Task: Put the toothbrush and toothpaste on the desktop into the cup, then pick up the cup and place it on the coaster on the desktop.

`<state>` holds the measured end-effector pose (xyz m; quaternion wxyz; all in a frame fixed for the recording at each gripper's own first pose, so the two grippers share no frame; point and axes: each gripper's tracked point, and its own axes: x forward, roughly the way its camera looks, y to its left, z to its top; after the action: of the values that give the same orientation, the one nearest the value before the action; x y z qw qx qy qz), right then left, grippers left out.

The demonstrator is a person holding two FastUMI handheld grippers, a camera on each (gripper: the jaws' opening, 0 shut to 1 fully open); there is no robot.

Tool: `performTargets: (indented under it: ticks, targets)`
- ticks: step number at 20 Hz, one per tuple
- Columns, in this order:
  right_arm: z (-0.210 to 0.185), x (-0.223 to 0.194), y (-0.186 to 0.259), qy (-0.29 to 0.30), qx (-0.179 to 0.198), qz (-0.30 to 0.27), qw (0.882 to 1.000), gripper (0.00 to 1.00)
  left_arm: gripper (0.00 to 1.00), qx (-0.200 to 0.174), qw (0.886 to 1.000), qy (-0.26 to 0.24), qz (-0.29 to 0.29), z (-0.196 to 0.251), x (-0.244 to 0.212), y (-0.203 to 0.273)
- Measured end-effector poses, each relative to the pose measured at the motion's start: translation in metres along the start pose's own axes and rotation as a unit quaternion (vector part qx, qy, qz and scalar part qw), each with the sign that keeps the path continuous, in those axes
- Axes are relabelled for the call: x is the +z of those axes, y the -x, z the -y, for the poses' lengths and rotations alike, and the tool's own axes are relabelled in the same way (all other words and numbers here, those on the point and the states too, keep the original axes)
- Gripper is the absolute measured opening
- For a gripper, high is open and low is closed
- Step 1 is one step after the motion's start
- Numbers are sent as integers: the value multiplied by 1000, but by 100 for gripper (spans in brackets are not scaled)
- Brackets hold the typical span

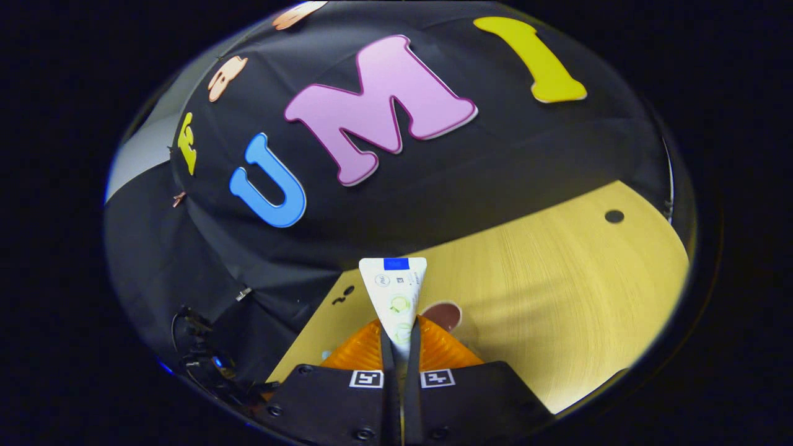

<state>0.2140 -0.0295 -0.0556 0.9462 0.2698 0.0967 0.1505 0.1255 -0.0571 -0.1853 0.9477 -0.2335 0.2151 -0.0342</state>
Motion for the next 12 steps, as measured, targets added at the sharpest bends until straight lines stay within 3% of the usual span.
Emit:
performTargets:
  ticks: [6, 12]
  targets:
    - [-7, 31, -86, 45, 20, 50, 998, 7, 6, 5, 1000, 6, 7, 10, -16, 31]
    - [41, -8, -137, 94, -17, 25, 995, 7, 6, 24, 1000, 12, 7, 5, -31, 33]
